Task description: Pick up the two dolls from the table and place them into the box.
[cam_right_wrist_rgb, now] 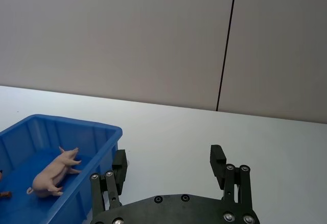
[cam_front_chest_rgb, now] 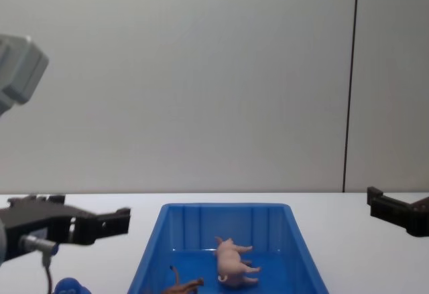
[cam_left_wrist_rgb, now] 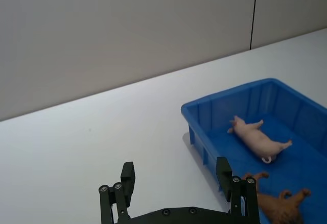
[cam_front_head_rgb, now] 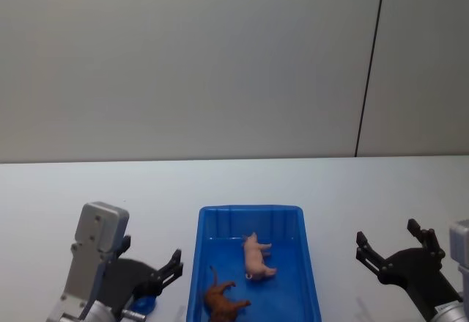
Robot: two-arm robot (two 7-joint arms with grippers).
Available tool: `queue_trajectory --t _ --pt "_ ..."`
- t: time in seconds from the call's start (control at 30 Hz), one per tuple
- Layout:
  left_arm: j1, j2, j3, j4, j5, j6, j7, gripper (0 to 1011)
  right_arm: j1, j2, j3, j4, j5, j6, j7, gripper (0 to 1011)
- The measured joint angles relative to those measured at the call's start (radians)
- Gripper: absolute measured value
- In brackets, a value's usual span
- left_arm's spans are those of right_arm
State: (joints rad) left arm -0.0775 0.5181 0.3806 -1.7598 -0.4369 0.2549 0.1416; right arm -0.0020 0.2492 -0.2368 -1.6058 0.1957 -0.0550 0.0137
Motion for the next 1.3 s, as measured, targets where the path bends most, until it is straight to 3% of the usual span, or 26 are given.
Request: queue_trajectory --t 0.37,0.73,1.13,1.23,1.3 --pt "0.029 0.021 -0.012 0.013 -0.032 0.047 0.005 1001 -0.001 0.001 0.001 -0.001 0.000 0.000 -0.002 1001" --pt "0.027 0.019 -0.016 0.072 -0.028 0.065 -0.043 991 -0.002 0.001 0.001 -0.002 0.000 0.000 -0.003 1001" --pt "0.003 0.001 -0.016 0.136 0.005 0.065 -0.101 699 -0.002 0.002 0.001 -0.002 0.000 0.000 -0.003 1001" --pt "-0.001 -0.002 -0.016 0.146 0.012 0.063 -0.109 556 -0.002 0.002 0.001 -0.002 0.000 0.000 -0.003 1001" --pt "-0.003 -0.004 -0.016 0.152 0.019 0.060 -0.115 515 -0.002 0.002 0.001 -0.002 0.000 0.000 -0.003 1001"
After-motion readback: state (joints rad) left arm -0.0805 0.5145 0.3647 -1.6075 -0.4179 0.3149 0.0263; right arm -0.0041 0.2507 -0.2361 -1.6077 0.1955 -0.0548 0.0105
